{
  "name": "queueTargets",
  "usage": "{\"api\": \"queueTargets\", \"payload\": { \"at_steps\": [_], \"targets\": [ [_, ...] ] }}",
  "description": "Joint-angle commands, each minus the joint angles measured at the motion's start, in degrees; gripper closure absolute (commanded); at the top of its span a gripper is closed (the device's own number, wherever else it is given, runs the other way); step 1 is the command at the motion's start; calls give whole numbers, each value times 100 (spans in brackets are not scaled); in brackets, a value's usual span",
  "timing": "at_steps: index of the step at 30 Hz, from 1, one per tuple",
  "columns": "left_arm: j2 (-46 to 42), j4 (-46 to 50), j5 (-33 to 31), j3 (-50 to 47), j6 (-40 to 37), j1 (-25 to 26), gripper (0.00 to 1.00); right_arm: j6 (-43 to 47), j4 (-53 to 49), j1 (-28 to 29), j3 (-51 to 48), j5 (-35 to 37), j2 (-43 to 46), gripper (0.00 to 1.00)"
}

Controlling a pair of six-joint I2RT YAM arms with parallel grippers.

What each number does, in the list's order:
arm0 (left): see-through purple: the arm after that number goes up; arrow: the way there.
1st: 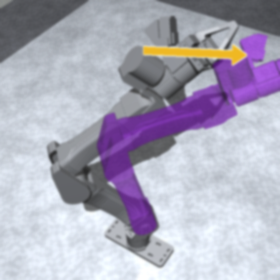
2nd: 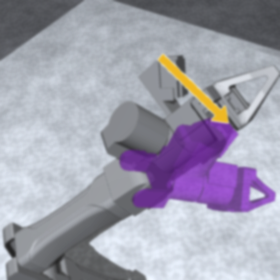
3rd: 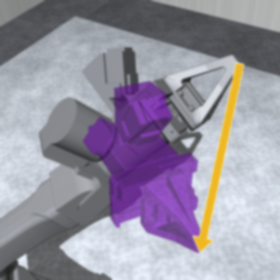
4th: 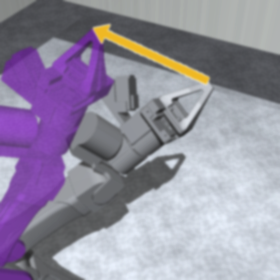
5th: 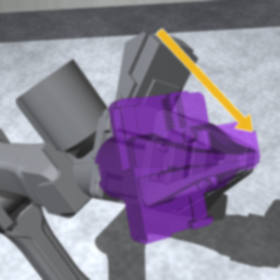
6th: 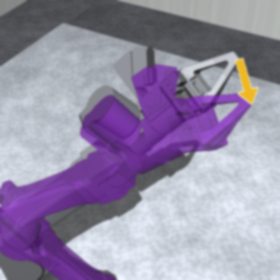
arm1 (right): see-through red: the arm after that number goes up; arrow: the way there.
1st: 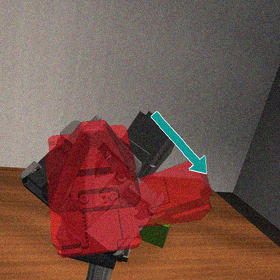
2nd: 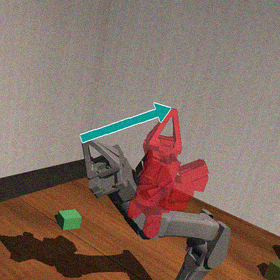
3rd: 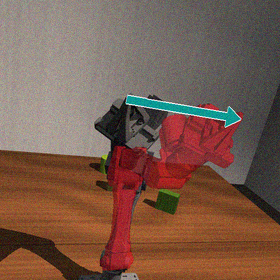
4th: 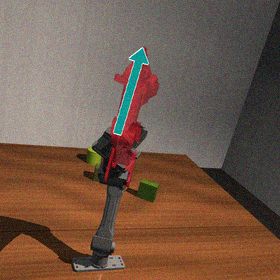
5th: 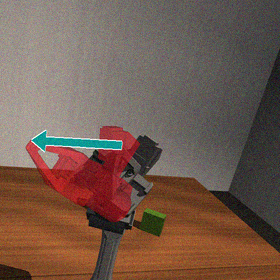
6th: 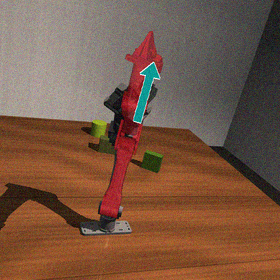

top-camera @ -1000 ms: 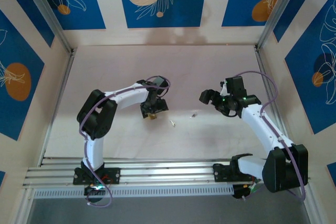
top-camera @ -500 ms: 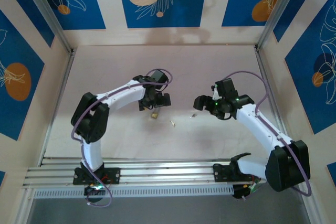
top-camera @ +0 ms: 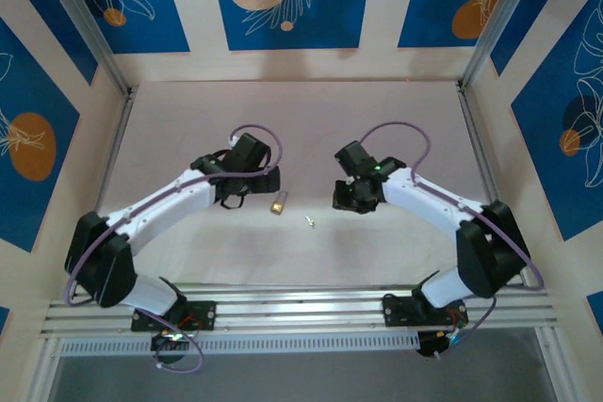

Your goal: Unlock with the key

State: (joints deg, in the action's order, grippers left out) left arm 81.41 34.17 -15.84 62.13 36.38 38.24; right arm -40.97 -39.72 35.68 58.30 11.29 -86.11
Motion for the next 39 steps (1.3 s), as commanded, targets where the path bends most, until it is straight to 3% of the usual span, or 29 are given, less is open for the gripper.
{"api": "queueTargets", "payload": {
  "at_steps": [1, 10, 15, 39],
  "targets": [
    [-372, -526, -167, -446, -65, -38, 0, -216, -322, 275, 362, 64, -411, 78],
    [-416, -558, -202, -608, -57, -40, 0, -435, -175, 642, 731, -561, -1107, 68],
    [-283, -504, -201, -449, -137, -39, 0, -464, -201, 755, 841, -640, -1338, 80],
    [-484, -594, -326, -766, 112, -37, 0, -548, -274, 888, 1078, -681, -1914, 81]
  ]
}}
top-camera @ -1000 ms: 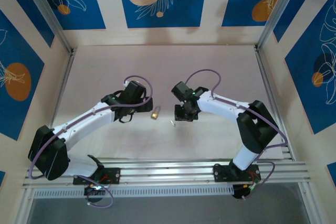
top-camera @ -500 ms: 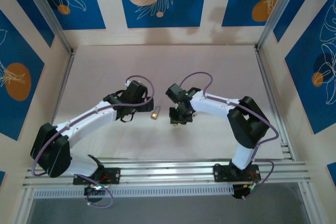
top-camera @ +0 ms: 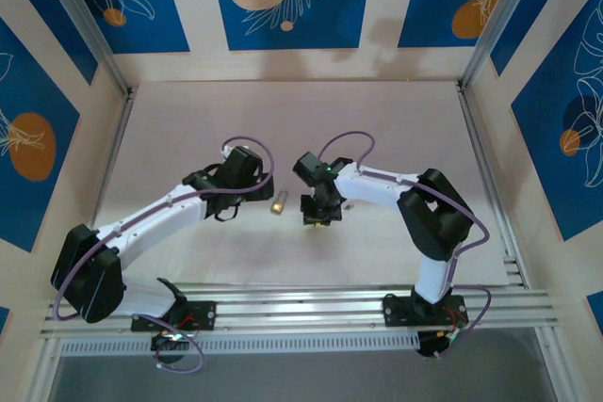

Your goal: Unlock with the key

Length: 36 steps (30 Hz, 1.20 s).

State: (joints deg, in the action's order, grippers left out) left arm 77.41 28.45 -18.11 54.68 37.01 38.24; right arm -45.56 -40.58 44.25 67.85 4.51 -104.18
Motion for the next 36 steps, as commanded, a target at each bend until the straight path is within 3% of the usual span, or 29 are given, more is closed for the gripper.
{"api": "queueTargets", "payload": {
  "at_steps": [1, 24, 36],
  "targets": [
    [-83, -27, -104, -28, 53, -38, 0, -107, -190, 36, 127, 13, -121, 82],
    [-85, 16, -69, 39, 44, -44, 0, 10, -196, 14, 290, 155, -276, 81],
    [-45, 16, -74, 85, 34, -39, 0, -23, -134, 6, 179, 294, 46, 95]
  ]
}}
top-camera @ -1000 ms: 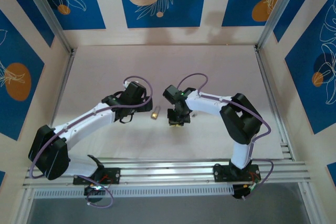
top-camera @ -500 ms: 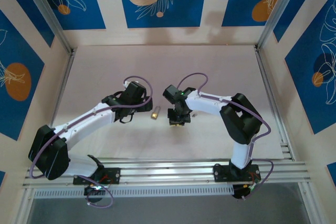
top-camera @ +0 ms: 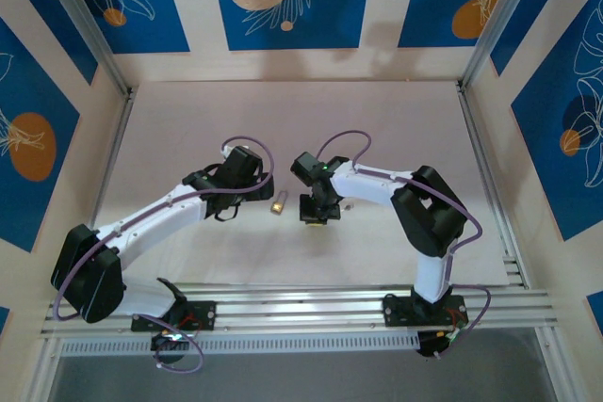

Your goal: Unlock with the key

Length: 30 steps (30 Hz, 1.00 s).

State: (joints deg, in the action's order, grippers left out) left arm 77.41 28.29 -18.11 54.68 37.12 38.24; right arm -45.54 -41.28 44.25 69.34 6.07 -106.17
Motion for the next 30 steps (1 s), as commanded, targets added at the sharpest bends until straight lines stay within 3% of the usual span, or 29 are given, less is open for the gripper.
{"api": "queueTargets", "payload": {
  "at_steps": [1, 10, 18, 24, 27, 30],
  "targets": [
    [-46, 31, -82, 87, 7, -40, 0, -12, -65, 5, 7, 165, 296, 96],
    [6, -59, -11, 92, -84, -37, 0, 53, -126, -1, 22, 250, 644, 98],
    [-459, -1234, 276, -476, -1061, -26, 0, 228, -499, -56, 283, 419, 961, 98],
    [-1123, -3071, 137, -1402, -1309, -23, 0, 315, -786, -125, 449, 536, 1260, 99],
    [-1357, -4609, 507, -2147, -1893, -12, 0, 342, -873, -169, 518, 551, 1412, 98],
    [-1373, -5230, 922, -2413, -2416, -18, 0, 383, -1022, -221, 608, 598, 1548, 98]
  ]
}}
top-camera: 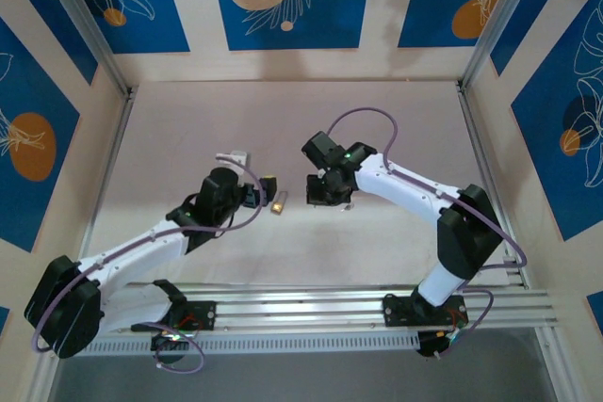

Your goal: Unlock with the key

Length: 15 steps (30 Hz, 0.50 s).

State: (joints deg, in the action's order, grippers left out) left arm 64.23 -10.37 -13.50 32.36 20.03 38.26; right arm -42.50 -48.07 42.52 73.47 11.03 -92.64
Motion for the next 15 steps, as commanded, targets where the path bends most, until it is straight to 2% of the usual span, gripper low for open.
{"api": "queueTargets", "payload": {
  "at_steps": [1, 7, 10, 13, 15],
  "targets": [
    [-36, -1439, 614, -173, -838, -20, 0, 84, -389, -76, 224, 89, 226, 98],
    [442, -1315, 1182, 299, -1874, -19, 0, 187, -604, -190, 395, 183, 421, 98],
    [734, -2183, 1326, 205, -2261, -12, 0, 246, -694, -259, 468, 193, 538, 98],
    [970, -2790, 2165, 65, -2921, 6, 0, 294, -786, -342, 551, 197, 655, 98],
    [1114, -2873, 2656, 99, -3110, 42, 0, 333, -824, -407, 589, 169, 741, 98]
  ]
}}
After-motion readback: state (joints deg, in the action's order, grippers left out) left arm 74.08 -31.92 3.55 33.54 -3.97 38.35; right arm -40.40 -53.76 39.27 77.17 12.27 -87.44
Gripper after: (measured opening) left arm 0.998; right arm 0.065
